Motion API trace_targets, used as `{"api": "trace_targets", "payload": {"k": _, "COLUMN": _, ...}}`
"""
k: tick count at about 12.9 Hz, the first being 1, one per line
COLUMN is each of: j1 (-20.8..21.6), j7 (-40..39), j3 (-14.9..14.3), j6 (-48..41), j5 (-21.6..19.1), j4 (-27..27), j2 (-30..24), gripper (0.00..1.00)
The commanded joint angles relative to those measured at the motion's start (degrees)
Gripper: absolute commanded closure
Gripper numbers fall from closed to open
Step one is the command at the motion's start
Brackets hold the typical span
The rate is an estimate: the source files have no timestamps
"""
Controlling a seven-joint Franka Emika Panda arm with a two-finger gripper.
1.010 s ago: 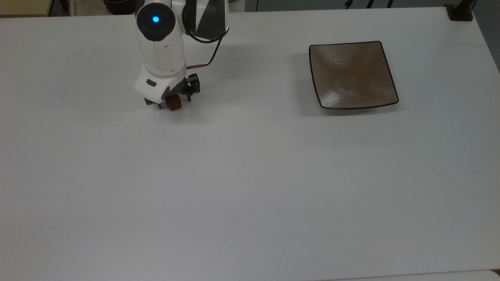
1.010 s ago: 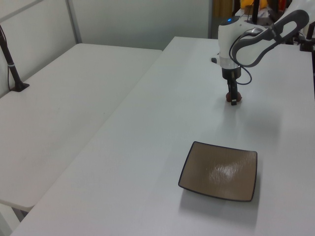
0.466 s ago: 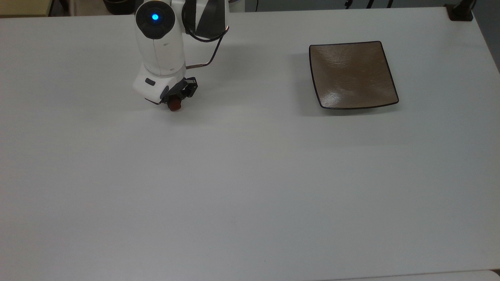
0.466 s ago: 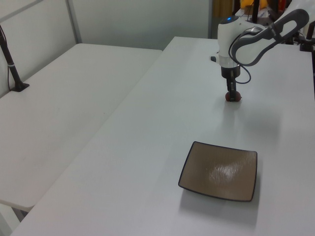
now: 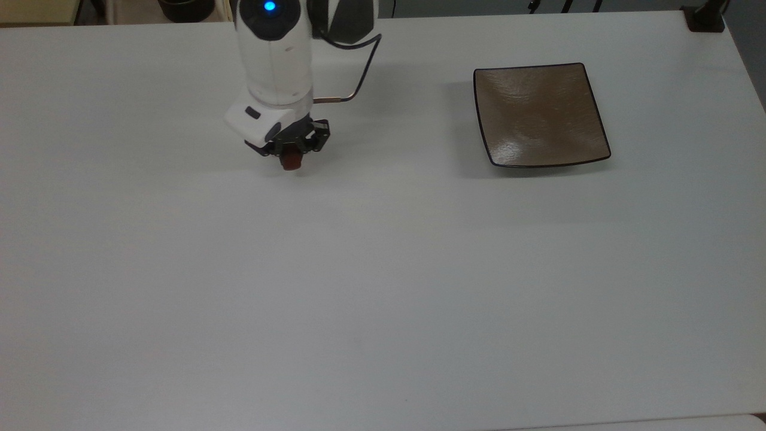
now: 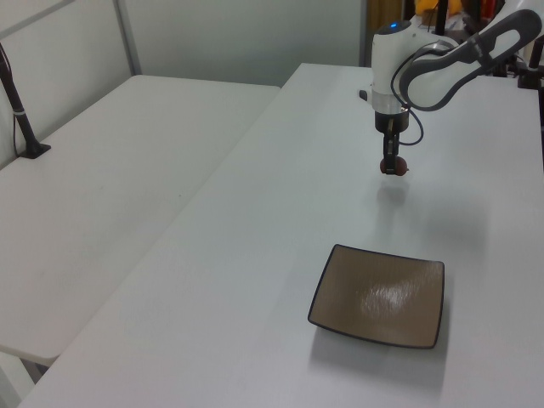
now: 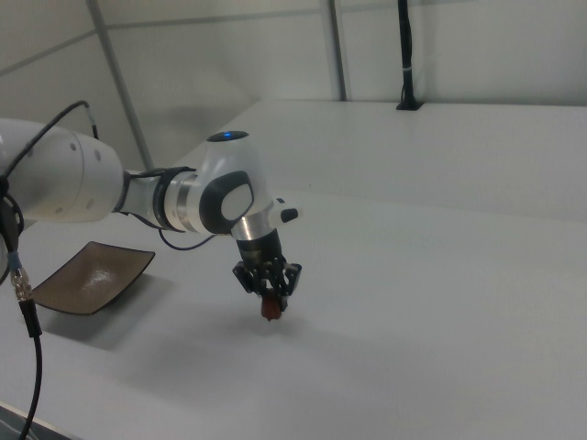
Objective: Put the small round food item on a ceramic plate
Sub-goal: 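Lift the food item and carry it over the brown plate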
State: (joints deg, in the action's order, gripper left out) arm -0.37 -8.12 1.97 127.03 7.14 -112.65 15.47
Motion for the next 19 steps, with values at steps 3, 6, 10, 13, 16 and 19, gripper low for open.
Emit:
{"api": "trace_targets", "payload": {"k": 3, "j1": 0.54, "j7": 17.15, "j3": 10.93, "j6": -0.38, "j5": 0.33, "j4": 0.76, "j2": -2.46, "gripper": 0.71}}
{"api": "trace_targets", "payload": {"k": 6, "j1": 0.54, "j7": 26.82, "j3": 19.8, "j6": -0.55, "j5": 0.41, "j4": 2.6, "j2": -2.73, "gripper": 0.71}}
{"api": "trace_targets", "payload": {"k": 10, "j1": 0.63, "j7": 34.65, "j3": 28.59, "j6": -2.23, "j5": 0.33, "j4": 5.86, "j2": -2.38, "gripper": 0.71}}
{"api": "trace_targets", "payload": {"k": 13, "j1": 5.62, "j7": 37.65, "j3": 30.02, "j6": -2.05, "j5": 0.33, "j4": 5.51, "j2": -0.98, "gripper": 0.69}}
{"api": "trace_targets", "payload": {"k": 16, "j1": 9.76, "j7": 38.27, "j3": 30.02, "j6": -1.26, "j5": 0.85, "j4": 5.68, "j2": 2.1, "gripper": 0.59}}
{"api": "trace_targets", "payload": {"k": 19, "j1": 11.35, "j7": 37.92, "j3": 30.02, "j6": -1.35, "j5": 0.94, "j4": 5.33, "j2": 3.16, "gripper": 0.0}}
